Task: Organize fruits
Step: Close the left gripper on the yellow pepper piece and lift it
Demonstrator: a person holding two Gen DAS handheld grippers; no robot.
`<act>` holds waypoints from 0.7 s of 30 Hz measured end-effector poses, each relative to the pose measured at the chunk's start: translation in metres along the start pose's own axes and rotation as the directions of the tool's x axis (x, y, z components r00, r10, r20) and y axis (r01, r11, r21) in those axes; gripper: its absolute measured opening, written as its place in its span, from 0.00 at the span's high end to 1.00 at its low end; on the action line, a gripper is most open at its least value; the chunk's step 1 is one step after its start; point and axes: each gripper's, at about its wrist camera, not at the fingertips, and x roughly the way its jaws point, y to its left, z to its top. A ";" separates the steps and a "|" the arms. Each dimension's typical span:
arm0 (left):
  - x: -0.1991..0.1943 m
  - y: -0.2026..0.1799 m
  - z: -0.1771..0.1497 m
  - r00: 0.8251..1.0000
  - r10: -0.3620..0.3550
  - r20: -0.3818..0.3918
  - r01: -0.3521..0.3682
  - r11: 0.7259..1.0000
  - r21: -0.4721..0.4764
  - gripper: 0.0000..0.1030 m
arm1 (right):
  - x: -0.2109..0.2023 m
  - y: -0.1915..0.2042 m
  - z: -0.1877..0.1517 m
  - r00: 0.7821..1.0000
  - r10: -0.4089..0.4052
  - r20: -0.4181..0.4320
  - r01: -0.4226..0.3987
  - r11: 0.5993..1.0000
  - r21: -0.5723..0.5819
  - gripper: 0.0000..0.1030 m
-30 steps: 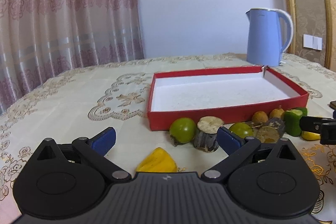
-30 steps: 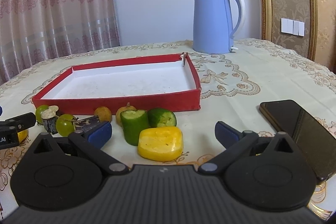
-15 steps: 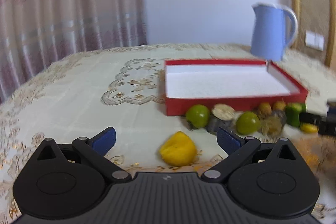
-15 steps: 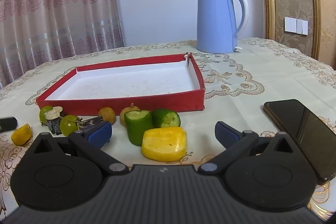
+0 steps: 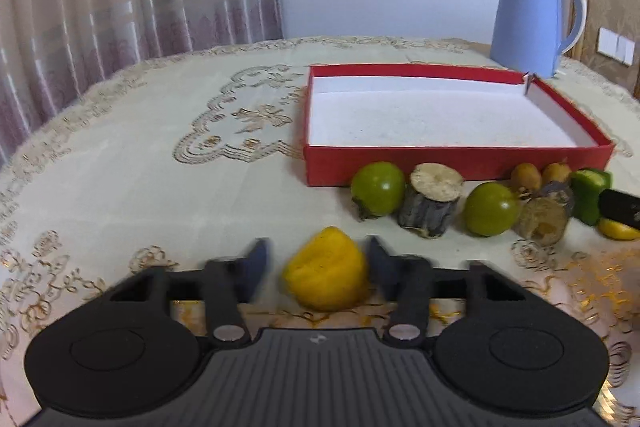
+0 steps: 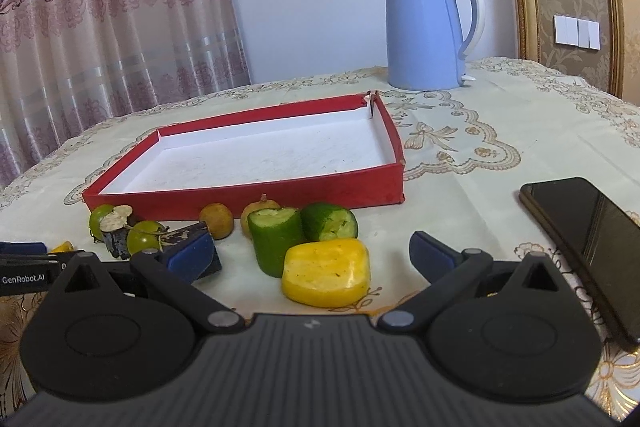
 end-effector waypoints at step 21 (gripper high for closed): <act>-0.020 -0.006 0.002 0.998 -0.037 0.053 0.034 0.997 0.063 0.77 | -0.009 0.003 -0.002 0.998 0.036 -0.045 -0.041 0.993 -0.108 0.00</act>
